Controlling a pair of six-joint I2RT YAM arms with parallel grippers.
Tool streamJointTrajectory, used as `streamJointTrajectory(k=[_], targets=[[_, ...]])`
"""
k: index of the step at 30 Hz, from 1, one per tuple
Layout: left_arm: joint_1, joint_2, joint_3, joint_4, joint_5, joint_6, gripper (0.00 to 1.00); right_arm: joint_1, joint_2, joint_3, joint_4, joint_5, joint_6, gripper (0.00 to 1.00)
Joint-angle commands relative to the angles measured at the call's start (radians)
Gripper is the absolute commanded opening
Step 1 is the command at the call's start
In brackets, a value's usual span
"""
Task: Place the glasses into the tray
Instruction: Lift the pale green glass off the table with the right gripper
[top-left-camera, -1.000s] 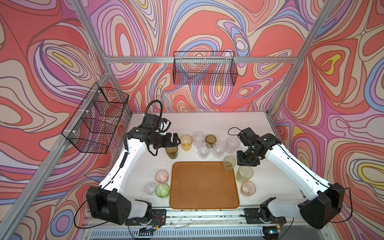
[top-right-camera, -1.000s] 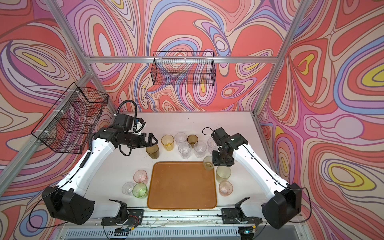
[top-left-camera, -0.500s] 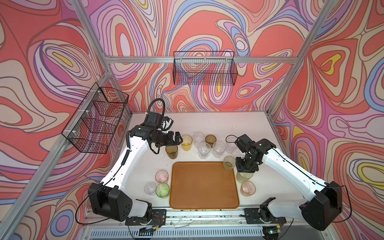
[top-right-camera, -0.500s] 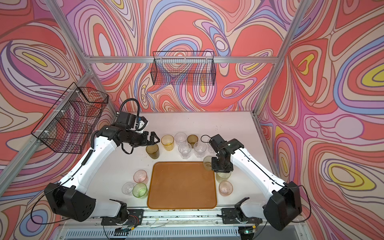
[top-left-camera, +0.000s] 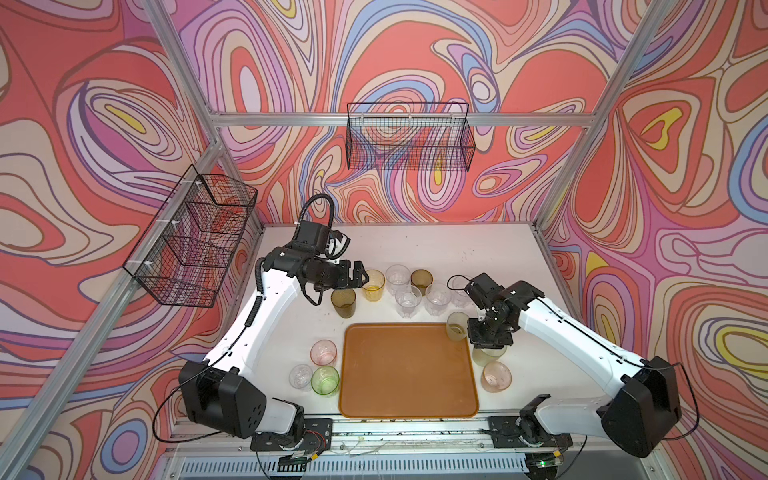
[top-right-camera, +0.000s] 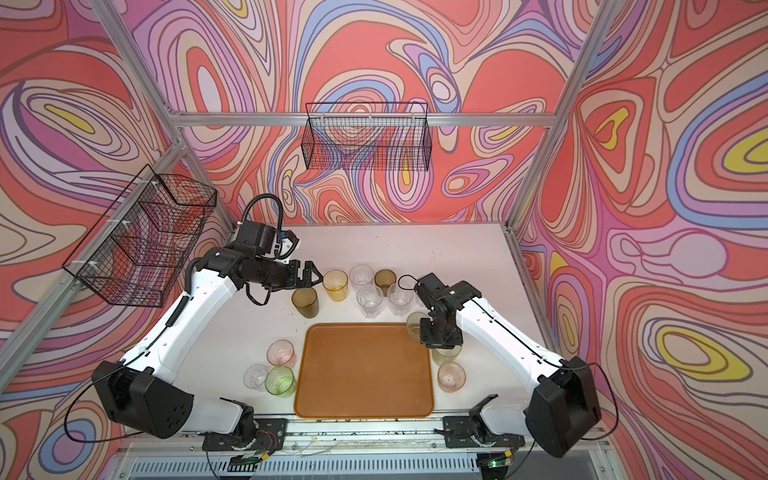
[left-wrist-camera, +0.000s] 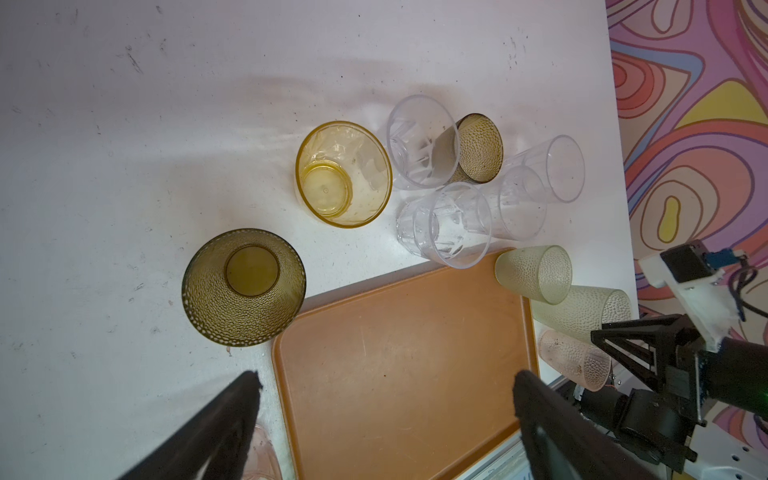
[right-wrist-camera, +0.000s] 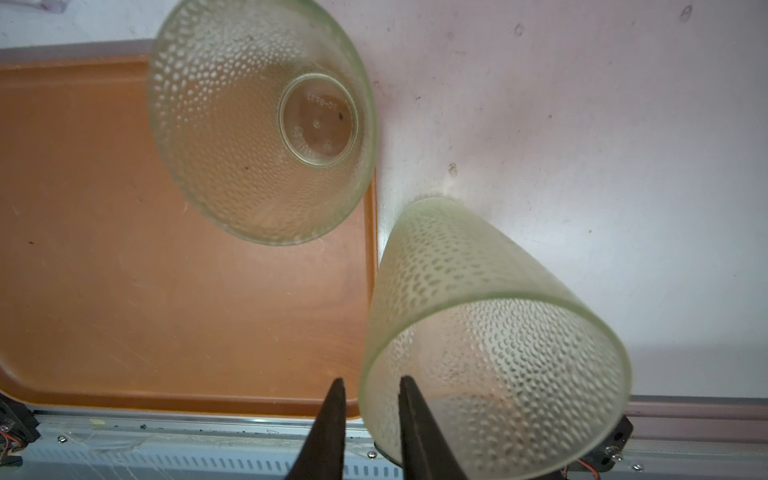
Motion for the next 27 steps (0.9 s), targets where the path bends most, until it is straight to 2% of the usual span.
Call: streamJointTrajectory(k=[1,12,17,27], targets=[[-0.009,0.012,0.028,-0.013,0.001,-0.008,0.97,0.011,0.011,-0.014,0.009,0.016,0.011,0.2],[-0.014,0.019,0.034,-0.015,-0.005,-0.006,0.97,0.022,0.018,0.003,-0.005,0.037,0.012,0.1],[-0.015,0.012,0.02,-0.016,-0.006,-0.007,0.97,0.023,0.015,0.018,-0.027,0.053,0.009,0.02],[-0.014,0.003,0.012,-0.011,-0.01,-0.004,0.97,0.025,0.019,0.083,-0.083,0.079,0.002,0.0]])
